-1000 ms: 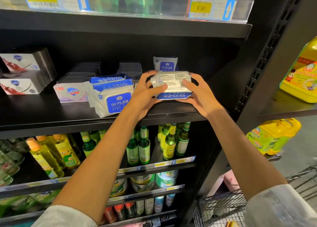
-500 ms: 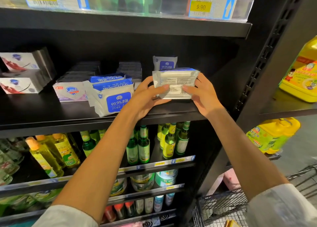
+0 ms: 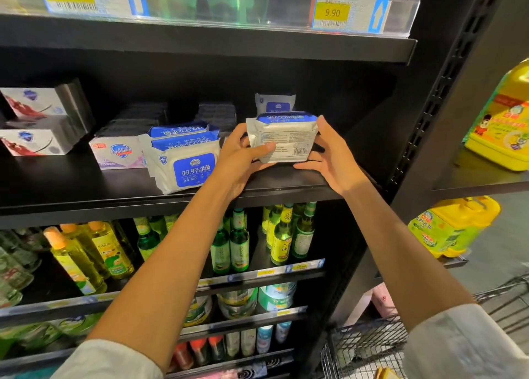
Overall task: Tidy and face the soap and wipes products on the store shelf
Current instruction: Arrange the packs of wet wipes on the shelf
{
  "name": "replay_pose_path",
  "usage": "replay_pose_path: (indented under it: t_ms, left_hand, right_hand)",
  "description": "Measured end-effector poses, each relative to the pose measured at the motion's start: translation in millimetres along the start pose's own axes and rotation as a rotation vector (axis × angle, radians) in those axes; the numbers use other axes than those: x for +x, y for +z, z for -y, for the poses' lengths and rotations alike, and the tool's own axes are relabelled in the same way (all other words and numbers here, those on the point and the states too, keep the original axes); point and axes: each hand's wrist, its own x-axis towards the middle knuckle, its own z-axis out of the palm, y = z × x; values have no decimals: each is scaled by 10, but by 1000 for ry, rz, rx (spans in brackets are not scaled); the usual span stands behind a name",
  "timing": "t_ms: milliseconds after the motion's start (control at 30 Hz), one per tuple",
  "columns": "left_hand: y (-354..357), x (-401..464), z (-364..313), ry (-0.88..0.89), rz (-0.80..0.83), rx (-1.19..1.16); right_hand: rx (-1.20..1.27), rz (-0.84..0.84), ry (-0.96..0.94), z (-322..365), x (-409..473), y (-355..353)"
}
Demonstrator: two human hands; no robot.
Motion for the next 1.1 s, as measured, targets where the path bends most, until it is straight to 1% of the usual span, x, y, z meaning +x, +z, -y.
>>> replay_pose_path:
  t_ms: [167, 367, 567, 667, 767, 933, 1100]
  left_hand:
    - [9, -20, 3, 22, 40, 53]
    - [33, -50, 0, 7, 63, 63]
    - [37, -67, -45, -80, 23, -61]
    - [29, -84, -80, -122, 44, -149]
    - [36, -102, -108, -132, 69, -200]
    - [34, -94, -96, -118, 106, -204]
    - [3, -51, -65, -109, 73, -132]
  right_hand:
    - [15, -16, 9, -8, -4, -17]
    - [63, -50, -4, -23, 4, -54]
    - [67, -120, -51, -44, 27, -62]
    - [59, -139, -71, -51, 43, -75]
    - [31, -122, -93, -74, 52, -83]
    - [-27, -66, -132, -115, 72, -100]
    - [-154, 23, -198, -165, 95, -134]
